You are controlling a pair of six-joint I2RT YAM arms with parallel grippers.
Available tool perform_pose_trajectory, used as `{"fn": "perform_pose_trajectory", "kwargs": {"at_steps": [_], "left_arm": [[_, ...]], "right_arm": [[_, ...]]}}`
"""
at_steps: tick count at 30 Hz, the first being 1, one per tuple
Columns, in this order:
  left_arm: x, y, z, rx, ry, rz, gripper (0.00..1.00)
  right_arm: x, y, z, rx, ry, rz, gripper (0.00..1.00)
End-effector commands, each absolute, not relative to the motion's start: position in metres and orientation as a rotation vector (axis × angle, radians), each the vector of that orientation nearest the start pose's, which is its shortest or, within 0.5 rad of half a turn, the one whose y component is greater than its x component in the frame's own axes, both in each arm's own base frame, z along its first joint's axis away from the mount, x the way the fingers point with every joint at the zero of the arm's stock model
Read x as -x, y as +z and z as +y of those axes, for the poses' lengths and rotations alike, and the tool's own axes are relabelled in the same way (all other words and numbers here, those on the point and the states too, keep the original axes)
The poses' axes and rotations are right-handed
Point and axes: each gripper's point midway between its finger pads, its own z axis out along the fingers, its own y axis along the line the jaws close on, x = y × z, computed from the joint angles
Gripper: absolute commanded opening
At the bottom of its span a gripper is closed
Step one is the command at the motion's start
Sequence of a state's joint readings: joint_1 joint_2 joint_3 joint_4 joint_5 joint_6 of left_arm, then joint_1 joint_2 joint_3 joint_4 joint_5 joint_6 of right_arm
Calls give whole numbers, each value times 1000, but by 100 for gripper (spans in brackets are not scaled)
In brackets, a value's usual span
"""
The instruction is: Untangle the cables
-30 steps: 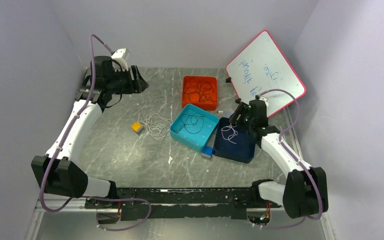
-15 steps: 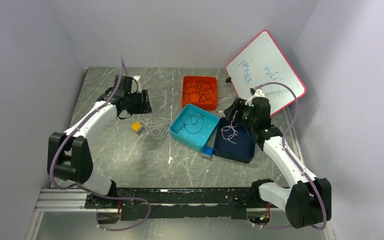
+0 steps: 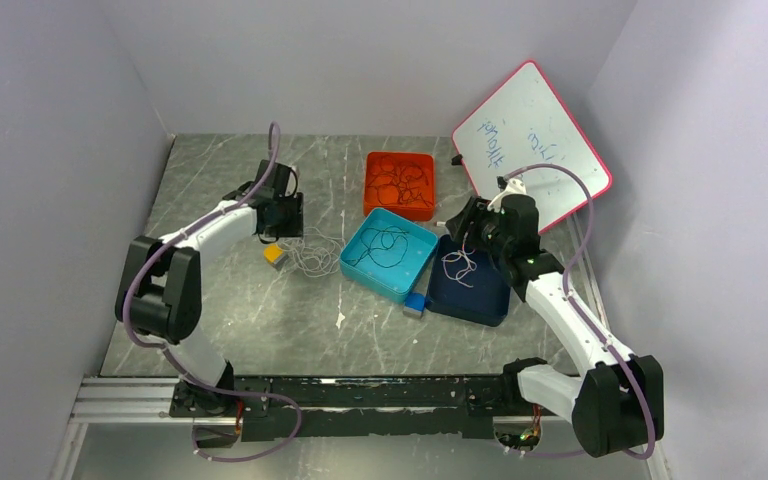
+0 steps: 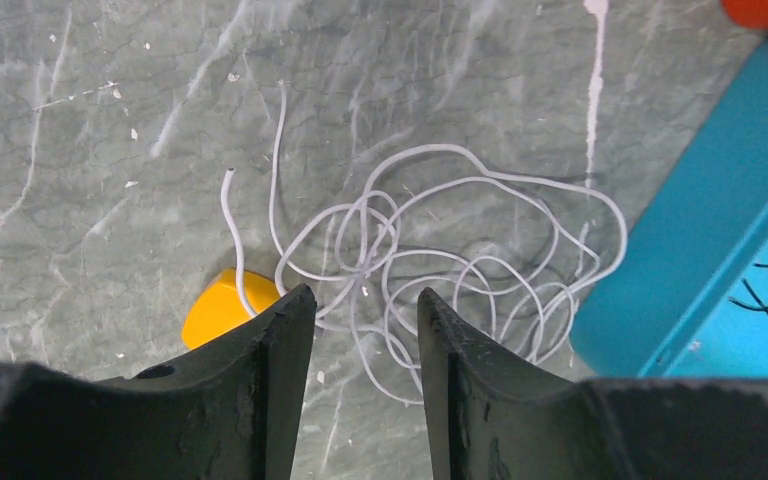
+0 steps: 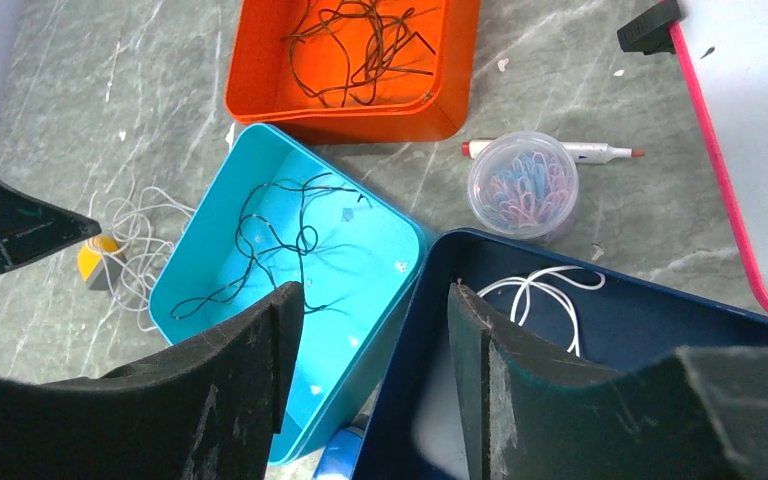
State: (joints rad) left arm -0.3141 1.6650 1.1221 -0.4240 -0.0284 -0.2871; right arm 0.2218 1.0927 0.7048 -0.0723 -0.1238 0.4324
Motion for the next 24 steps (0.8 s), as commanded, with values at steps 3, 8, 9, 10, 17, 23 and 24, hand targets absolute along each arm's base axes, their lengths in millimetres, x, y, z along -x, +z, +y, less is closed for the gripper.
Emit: {"fn": "perform_pose_trajectory", "kwargs": {"at_steps": [3, 8, 9, 10, 17, 23, 24], "left_arm": [[-391, 64, -129, -25, -170, 2533, 41], [-392, 53, -124, -13, -127, 2556, 37], [-391, 50, -123, -15, -117, 2563, 36], [-391, 49, -122, -15, -112, 2567, 33], [-392, 57, -120, -16, -104, 2547, 10], [-395, 86, -116, -41, -87, 2488, 7], [-395, 93, -118, -61, -99, 2470, 7]], "right_arm": [[-335, 174, 118, -136, 550, 2038, 58], [-334, 175, 118, -142, 554, 2035, 57], [-334, 175, 118, -143, 554, 2034, 57], [-334, 175, 118, -143, 555, 2035, 57], [-336, 178, 119, -142, 565, 2024, 57], [-337, 183, 119, -149, 570, 2005, 57], [-337, 185, 120, -148, 574, 1999, 57]]}}
